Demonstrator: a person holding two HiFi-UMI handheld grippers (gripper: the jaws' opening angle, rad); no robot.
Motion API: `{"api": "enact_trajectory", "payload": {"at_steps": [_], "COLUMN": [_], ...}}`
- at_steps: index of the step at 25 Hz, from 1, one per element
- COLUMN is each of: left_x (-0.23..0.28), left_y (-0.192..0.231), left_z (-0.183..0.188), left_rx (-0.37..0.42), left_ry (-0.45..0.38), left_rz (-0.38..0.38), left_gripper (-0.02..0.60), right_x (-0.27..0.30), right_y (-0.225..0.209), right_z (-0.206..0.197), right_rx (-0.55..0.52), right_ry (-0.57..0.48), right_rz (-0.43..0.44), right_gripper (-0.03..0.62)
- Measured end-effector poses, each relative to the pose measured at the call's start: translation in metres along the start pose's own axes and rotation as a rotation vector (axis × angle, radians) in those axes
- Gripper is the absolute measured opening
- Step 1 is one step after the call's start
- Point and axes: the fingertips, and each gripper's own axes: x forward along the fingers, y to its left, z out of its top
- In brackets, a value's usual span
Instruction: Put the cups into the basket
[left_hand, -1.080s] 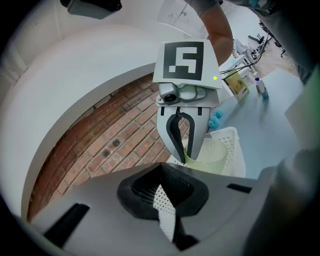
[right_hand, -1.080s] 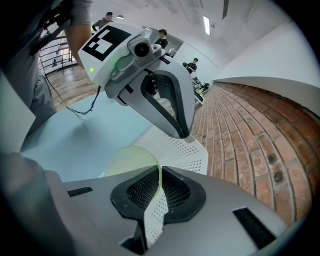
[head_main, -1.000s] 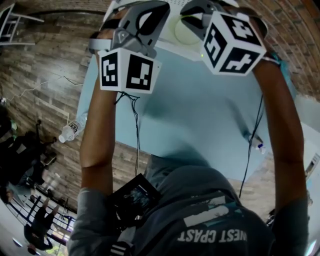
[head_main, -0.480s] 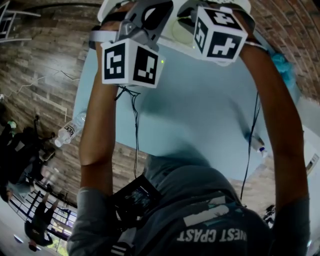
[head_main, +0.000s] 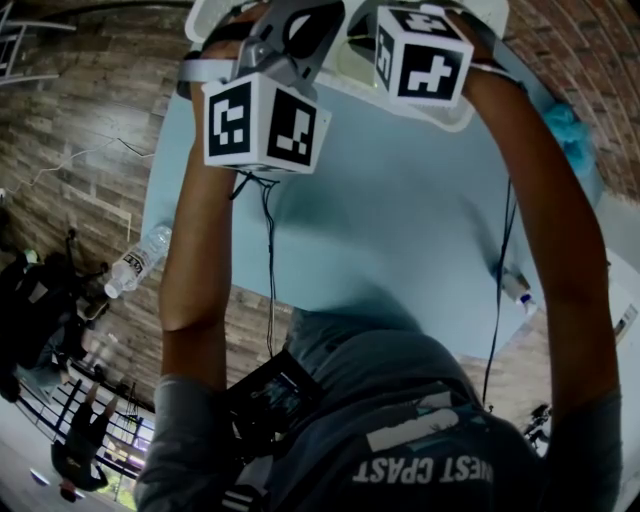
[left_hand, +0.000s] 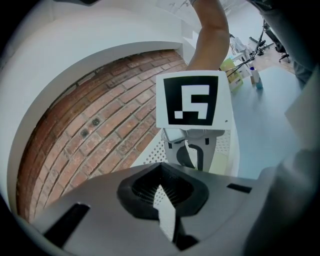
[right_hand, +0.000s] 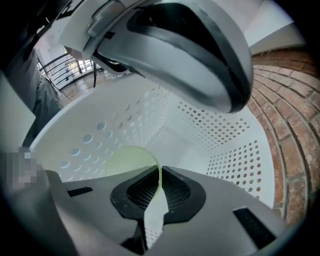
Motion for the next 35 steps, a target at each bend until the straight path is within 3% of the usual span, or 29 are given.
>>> {"api": "enact_trajectory", "payload": {"at_steps": [15,24,35], "left_x": [-0.007,-0.013,-0.032], "left_y": [0.011,0.014,0.026], "left_z": [-0.001,0.002,0.023], "left_rx": [-0.029,-0.035,-0.015], "left_ry": [-0.015,-0.016,-0.015], "left_rz": [0.039,0.048,0.081], "left_gripper": [0.000,0.002,0.001], "right_x": [0.028,0.010,-0.046], "right_y": [0.011,0.000,-0.017], "right_z": [-0.012,-0.012,0.014], "right_rx": [0.025,-0.044,-0.303], "right_ry": [0.060,0.098,0.204], "right_rz": [0.113,0.030,-0.206], "right_gripper": [0.038,0.048,0.049]}}
